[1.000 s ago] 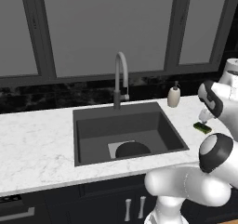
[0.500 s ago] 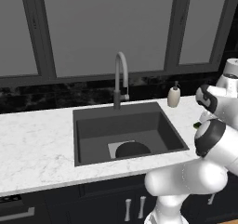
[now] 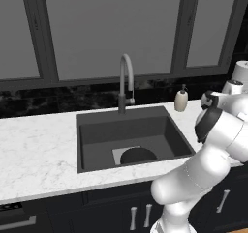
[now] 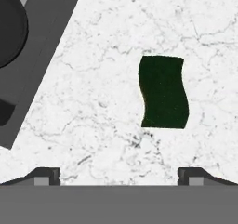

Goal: Pick the pan and sponge and place them into the sink. Then turn on the water.

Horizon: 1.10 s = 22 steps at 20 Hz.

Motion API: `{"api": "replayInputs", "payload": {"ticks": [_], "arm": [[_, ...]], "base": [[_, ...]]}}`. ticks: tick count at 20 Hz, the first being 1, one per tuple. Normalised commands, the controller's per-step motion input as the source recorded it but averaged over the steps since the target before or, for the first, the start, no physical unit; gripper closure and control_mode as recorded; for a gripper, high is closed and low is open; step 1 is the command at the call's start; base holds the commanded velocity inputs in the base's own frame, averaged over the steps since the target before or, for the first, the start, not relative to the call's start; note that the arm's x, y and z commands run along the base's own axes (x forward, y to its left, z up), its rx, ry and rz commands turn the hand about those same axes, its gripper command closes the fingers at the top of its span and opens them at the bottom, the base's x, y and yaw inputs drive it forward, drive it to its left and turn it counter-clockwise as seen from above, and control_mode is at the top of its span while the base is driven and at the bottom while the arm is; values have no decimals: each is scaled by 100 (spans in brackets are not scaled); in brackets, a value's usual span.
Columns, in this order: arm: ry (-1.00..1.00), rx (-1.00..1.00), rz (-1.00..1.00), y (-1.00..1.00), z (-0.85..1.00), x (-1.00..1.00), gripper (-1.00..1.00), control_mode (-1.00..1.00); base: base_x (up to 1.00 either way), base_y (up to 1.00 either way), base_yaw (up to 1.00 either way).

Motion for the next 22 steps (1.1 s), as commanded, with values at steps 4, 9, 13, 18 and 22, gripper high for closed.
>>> {"api": "replayInputs", "payload": {"ticks": [4,9,13,18,22], "arm": [[4,0,2,-7,-11,41,-100,-100],[0,0,4,0,-11,26,-100,-100],[0,1,6,-9,-16,15,-100,-100],[0,0,6,-10,-27,16,-100,-100],[1,0,5,-3,-31,9,-100,-100]], "base": [[0,0,0],[0,0,0],[0,0,0],[0,0,0],[0,0,0]]}}
